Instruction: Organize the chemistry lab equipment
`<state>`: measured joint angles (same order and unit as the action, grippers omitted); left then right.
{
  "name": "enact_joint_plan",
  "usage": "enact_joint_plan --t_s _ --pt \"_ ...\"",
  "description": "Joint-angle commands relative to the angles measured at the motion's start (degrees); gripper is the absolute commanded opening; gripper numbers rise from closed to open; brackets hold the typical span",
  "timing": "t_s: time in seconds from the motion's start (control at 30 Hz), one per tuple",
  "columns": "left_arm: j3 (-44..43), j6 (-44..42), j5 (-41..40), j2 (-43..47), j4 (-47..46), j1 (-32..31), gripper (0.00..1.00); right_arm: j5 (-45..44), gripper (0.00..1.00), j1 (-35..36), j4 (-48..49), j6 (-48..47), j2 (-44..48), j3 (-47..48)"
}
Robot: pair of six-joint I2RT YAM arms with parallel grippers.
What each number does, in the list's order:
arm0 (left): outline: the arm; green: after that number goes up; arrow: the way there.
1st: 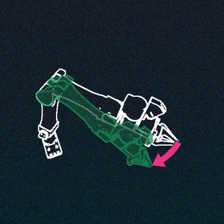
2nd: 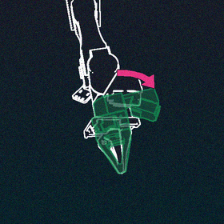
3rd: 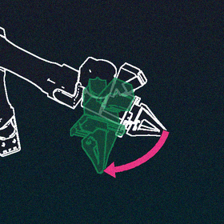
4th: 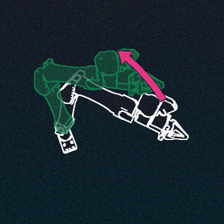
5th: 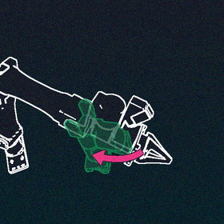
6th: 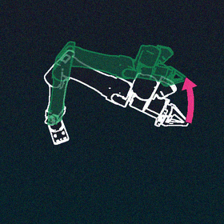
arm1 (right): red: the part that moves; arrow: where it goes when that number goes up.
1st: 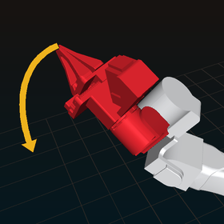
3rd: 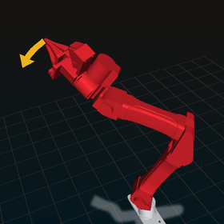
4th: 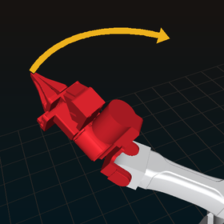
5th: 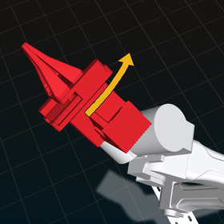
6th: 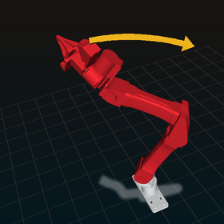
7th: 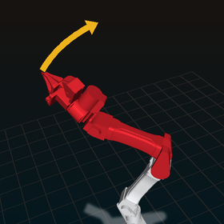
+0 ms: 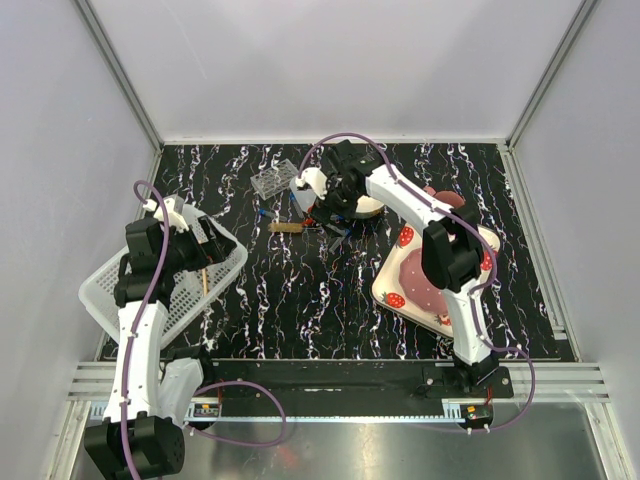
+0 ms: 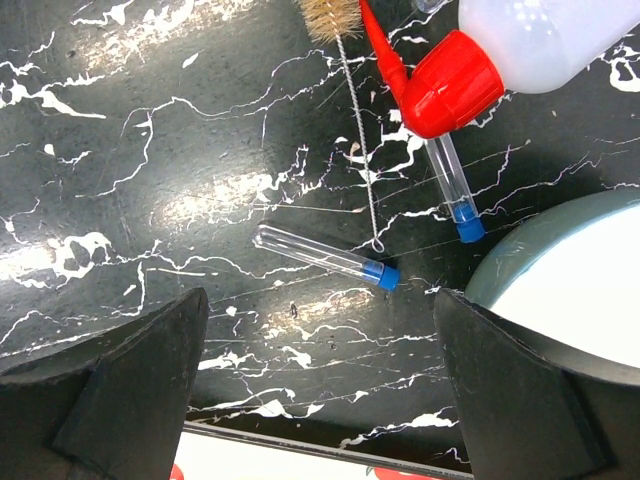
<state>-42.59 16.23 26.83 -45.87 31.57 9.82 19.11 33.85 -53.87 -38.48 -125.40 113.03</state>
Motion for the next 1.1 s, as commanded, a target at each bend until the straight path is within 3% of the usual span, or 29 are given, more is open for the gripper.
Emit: enact_joint_plan --t_s 0.0,0.3,1.07 --pt "0.0 -0.8 1.4 0.2 -2.9 0.1 0.99 -0.9 1.0 0.7 1.7 0.3 -0.9 3.1" --pt "0.0 -0.8 1.4 0.2 -2.9 0.2 0.99 -0.9 0.95 1.6 1.3 0.3 -2.6 4.7" --pt "0.1 -0.8 1.5 0.1 -2.9 0.1 0.99 -2.8 0.66 2.1 0.3 -0.2 -7.0 7.6"
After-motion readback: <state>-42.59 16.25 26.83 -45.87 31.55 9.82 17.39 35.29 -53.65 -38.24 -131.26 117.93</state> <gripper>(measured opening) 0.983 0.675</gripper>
